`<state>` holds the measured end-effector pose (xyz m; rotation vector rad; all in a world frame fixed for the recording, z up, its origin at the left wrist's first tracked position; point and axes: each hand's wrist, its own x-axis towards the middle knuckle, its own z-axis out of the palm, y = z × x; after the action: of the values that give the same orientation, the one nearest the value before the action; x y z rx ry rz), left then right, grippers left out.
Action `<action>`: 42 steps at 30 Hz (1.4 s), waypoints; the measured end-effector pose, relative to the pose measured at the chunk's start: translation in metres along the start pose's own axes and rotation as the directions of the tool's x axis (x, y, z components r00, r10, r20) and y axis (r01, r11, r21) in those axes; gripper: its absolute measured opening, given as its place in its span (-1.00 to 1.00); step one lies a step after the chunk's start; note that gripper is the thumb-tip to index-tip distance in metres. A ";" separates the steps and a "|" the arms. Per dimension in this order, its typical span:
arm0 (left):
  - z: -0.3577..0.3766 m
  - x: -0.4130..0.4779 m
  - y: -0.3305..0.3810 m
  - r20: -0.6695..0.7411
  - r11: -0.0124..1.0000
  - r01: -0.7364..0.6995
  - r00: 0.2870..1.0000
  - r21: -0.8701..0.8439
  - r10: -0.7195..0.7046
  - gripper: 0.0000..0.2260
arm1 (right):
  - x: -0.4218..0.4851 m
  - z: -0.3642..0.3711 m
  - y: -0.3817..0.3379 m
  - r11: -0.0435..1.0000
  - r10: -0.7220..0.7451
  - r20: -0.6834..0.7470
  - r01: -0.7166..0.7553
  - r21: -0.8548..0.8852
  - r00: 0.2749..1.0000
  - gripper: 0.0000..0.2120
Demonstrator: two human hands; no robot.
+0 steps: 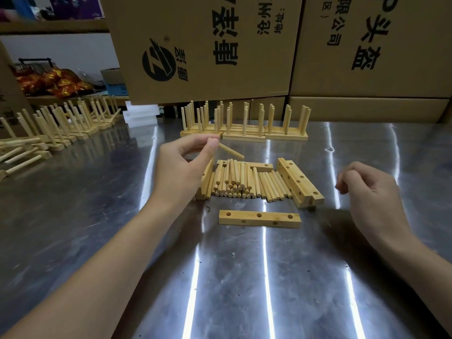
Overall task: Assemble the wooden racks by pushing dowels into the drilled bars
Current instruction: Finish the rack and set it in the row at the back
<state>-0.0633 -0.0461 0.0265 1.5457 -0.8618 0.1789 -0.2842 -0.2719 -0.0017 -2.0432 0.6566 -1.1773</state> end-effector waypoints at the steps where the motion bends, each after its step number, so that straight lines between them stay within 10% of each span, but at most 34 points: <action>1: 0.000 0.000 0.004 0.026 0.995 0.046 0.999 -0.092 -0.044 -0.84 | -0.001 0.000 -0.003 1.000 -0.025 0.016 0.025 0.019 1.000 -0.75; 20: 0.024 -0.022 0.022 0.401 0.918 0.230 0.912 -0.324 -0.087 -0.80 | -0.027 0.018 -0.032 0.939 -0.243 0.328 0.137 0.316 0.913 -0.74; 26: 0.005 -0.009 0.018 0.516 0.994 -0.065 0.856 0.090 0.009 -0.74 | -0.020 0.016 -0.023 0.957 -0.257 0.292 0.202 0.206 0.921 -0.86; 33: -0.010 -0.002 0.008 0.725 0.773 -0.306 0.633 0.556 -0.271 -0.84 | -0.014 0.011 -0.015 0.972 -0.231 0.236 0.215 0.093 0.944 -0.81; 38: -0.010 -0.001 0.018 0.583 0.987 0.152 0.798 0.049 -0.152 -0.79 | -0.020 0.008 -0.031 0.953 -0.295 0.151 0.281 0.112 0.943 -0.83; 42: 0.006 -0.009 0.024 0.490 0.776 0.496 0.825 -0.390 -0.281 -0.72 | -0.026 0.003 -0.043 0.917 -0.387 0.078 0.374 0.140 0.919 -0.82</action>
<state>-0.0862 -0.0462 0.0395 1.2345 -0.7907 -0.6673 -0.2894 -0.2253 0.0154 -2.1682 0.1284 -1.2784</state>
